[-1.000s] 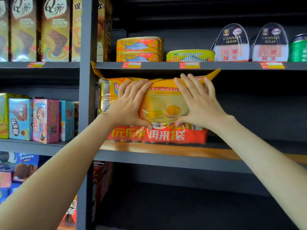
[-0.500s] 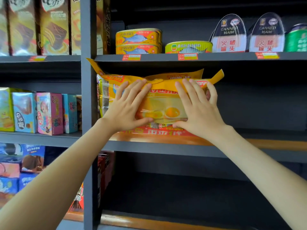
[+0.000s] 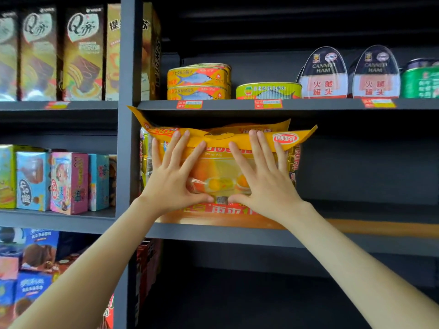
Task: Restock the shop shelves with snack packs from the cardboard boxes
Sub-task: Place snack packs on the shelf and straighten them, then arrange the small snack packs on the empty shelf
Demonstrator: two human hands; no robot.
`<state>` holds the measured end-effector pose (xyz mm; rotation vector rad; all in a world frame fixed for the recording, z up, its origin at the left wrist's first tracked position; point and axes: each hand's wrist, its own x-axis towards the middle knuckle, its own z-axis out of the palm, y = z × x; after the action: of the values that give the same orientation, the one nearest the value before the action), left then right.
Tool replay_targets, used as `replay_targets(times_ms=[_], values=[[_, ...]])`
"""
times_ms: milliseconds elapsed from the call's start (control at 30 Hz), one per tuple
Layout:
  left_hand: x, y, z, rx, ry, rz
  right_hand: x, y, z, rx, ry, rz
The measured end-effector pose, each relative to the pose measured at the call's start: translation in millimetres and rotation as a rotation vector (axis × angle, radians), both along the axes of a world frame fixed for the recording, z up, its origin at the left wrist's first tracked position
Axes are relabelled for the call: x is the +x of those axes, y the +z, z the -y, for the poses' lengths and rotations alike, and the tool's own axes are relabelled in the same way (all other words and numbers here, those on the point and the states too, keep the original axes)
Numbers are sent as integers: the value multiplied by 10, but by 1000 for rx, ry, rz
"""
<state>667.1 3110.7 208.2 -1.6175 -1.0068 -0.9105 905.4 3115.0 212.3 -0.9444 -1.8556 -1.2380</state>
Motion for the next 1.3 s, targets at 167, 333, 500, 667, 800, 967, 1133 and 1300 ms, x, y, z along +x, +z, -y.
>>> replay_targets(times_ms=[167, 333, 500, 667, 800, 967, 1133, 1300], values=[[-15, 30, -102, 58, 18, -16, 39, 78, -139, -56, 19, 41], [-13, 133, -163, 89, 18, -24, 92, 235, -236, -122, 46, 74], [-88, 93, -207, 119, -3, -22, 14, 154, -211, -37, 37, 65], [-106, -18, -128, 67, -15, -22, -37, -10, -71, -28, -16, 56], [0, -192, 72, 47, -34, 64, -111, -268, 241, -36, 34, -7], [212, -1176, 476, 15, -96, 294, -449, -1182, 747, -148, 358, -141], [86, -2527, 1181, -402, -58, 439, -793, -2264, 909, -574, 551, -122], [-230, -3975, 2273, -1092, 376, 785, -1258, -3411, 1123, -1163, 558, 65]])
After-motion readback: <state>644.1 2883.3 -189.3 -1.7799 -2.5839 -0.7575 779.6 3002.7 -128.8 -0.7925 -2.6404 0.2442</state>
